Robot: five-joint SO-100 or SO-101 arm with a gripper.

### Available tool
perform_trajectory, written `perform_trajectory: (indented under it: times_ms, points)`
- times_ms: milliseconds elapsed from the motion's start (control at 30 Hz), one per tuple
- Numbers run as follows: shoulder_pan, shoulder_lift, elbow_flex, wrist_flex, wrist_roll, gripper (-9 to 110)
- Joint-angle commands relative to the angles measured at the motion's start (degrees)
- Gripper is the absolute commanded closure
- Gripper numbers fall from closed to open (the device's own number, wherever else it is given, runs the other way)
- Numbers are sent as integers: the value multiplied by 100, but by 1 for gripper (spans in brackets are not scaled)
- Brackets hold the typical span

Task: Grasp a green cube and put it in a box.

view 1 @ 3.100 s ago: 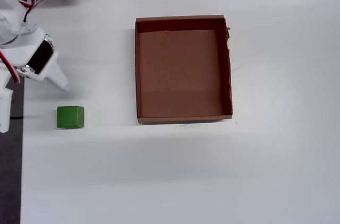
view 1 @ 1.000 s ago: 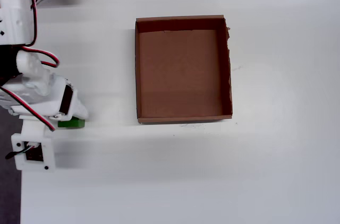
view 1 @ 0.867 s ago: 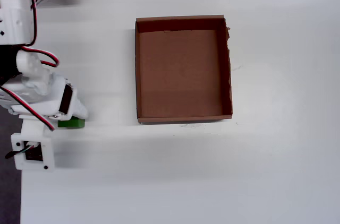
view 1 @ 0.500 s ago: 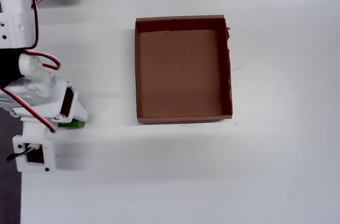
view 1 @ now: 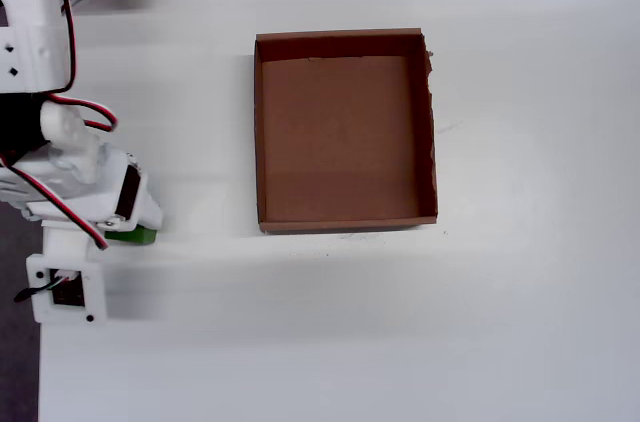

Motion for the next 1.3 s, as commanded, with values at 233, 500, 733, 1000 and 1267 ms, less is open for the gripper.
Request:
perform_trajectory:
  times_ms: [233,500,733,1000,1267]
  points:
    - [-35,325,-264,492,-26,90]
    - [-554,1204,-527,1310,475,90]
    - [-1459,1898,-589,1811,1037,90]
    - [-2777,2215,-809,2602,1556,90]
    - [-3858,1644,-1099,2602,1854,90]
